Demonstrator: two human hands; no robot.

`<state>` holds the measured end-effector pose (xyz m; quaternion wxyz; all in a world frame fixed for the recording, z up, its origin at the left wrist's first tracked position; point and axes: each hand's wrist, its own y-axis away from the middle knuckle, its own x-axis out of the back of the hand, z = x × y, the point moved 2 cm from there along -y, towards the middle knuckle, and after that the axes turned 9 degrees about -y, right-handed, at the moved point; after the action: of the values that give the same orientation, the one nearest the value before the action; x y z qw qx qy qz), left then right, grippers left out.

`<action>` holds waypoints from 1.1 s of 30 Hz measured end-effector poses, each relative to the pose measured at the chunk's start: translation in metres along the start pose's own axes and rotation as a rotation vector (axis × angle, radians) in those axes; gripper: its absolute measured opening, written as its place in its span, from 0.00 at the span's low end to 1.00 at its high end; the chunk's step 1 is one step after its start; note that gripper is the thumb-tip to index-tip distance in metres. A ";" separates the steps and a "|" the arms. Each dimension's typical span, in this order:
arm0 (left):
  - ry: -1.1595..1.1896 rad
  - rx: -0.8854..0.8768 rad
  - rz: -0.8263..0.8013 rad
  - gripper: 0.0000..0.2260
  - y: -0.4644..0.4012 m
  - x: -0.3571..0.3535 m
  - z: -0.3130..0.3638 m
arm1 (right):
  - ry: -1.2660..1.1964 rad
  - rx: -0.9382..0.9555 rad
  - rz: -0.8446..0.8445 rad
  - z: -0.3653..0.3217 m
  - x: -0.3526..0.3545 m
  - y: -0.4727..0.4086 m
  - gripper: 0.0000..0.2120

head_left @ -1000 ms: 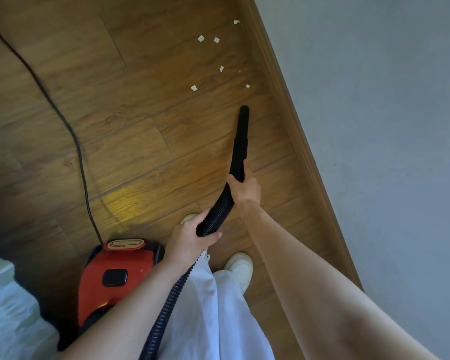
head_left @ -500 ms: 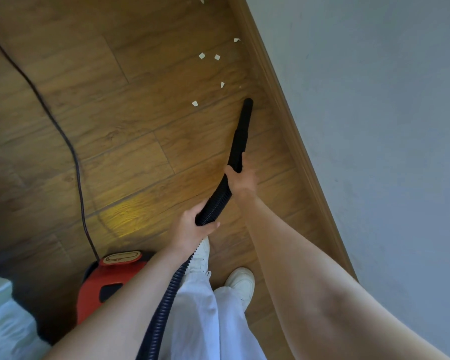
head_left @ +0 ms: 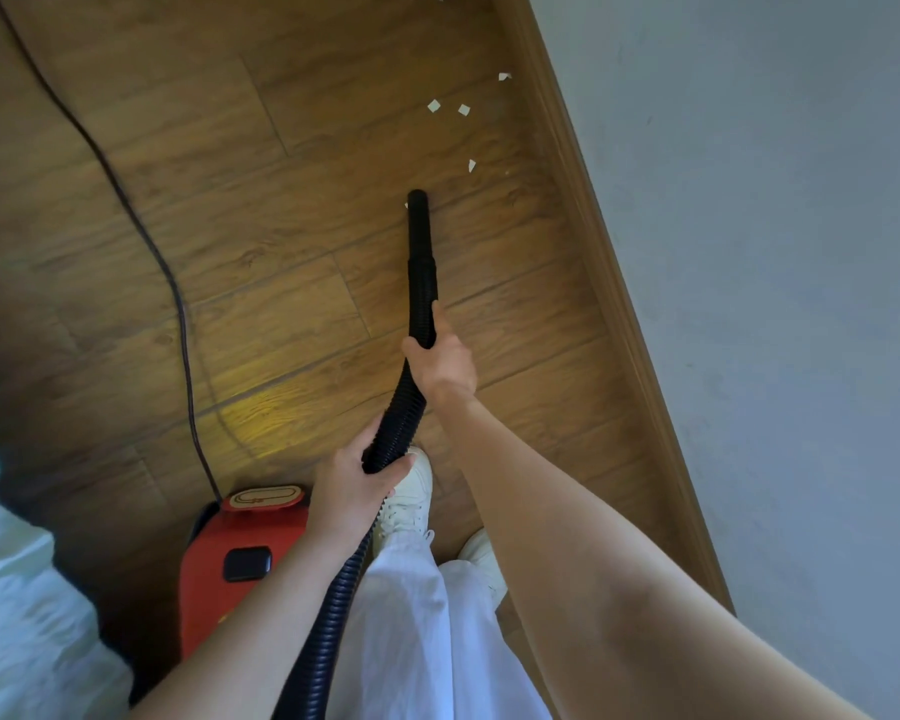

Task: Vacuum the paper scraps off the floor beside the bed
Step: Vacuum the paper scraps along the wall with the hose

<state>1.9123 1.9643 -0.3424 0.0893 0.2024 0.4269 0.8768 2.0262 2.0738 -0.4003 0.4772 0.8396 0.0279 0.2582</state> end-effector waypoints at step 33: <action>0.004 0.004 -0.095 0.25 -0.002 -0.009 0.006 | -0.017 -0.009 0.055 0.017 0.024 -0.002 0.31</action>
<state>1.9229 1.9667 -0.3434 0.1297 0.1802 0.4381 0.8711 2.0549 2.0687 -0.3995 0.4736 0.8401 -0.0005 0.2642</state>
